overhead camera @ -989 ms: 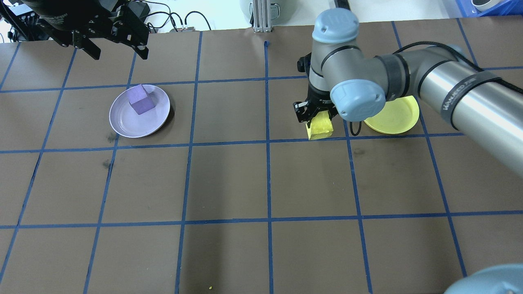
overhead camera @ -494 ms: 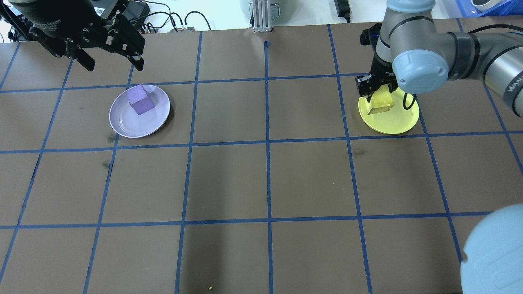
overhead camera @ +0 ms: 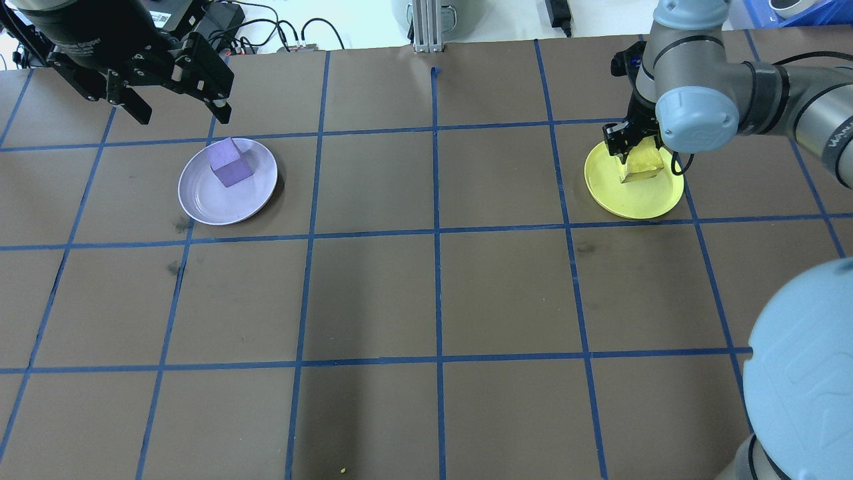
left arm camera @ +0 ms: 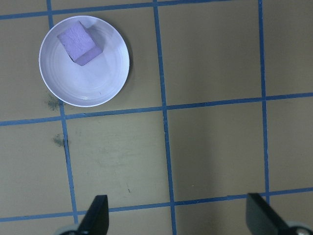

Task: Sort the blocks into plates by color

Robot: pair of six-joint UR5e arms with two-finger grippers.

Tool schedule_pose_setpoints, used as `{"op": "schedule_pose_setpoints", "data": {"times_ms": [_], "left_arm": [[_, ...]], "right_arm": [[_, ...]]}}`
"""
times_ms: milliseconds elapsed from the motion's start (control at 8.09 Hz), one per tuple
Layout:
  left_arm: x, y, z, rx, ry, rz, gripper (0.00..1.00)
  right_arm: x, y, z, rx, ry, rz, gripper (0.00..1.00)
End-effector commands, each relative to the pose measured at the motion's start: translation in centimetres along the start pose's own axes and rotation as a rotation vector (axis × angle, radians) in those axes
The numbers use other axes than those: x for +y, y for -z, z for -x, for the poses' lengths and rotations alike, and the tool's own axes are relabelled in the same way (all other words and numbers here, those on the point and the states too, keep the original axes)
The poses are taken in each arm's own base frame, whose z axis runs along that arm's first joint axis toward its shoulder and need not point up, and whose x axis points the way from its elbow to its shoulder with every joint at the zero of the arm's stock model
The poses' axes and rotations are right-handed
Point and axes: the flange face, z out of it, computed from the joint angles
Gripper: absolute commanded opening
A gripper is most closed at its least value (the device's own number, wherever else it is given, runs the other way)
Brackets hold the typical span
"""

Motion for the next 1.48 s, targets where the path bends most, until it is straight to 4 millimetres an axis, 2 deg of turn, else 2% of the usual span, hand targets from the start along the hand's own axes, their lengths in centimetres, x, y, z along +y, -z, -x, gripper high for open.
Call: {"op": "schedule_pose_setpoints", "data": {"times_ms": [0,124,371,494,742,989,1112,1360], "left_arm": [[0.4,0.0,0.0,0.001,0.000,0.001,1.00],[0.7,0.1,-0.1,0.000,-0.001,-0.002,1.00],[0.7,0.2,-0.1,0.000,-0.001,-0.002,1.00],[0.7,0.2,-0.2,-0.001,-0.001,-0.003,1.00],[0.8,0.4,-0.3,0.001,-0.003,-0.008,1.00],[0.9,0.6,-0.3,-0.001,-0.003,-0.011,1.00],[0.9,0.6,-0.3,0.000,-0.003,-0.011,1.00],[0.9,0.6,-0.3,0.003,-0.003,-0.012,1.00]], "right_arm": [[-0.4,-2.1,0.0,0.000,0.002,0.013,0.71],[-0.4,-2.1,0.0,0.000,0.023,0.018,1.00],[-0.2,-1.2,-0.5,0.036,0.046,0.020,1.00],[0.4,0.6,-0.6,0.032,0.047,0.016,1.00],[3.4,7.8,-0.5,0.031,0.044,-0.009,1.00],[7.5,14.7,0.7,-0.014,0.046,-0.028,1.00],[9.1,17.3,1.6,-0.093,0.045,-0.055,1.00],[11.9,19.9,3.8,-0.146,0.075,-0.038,1.00]]}}
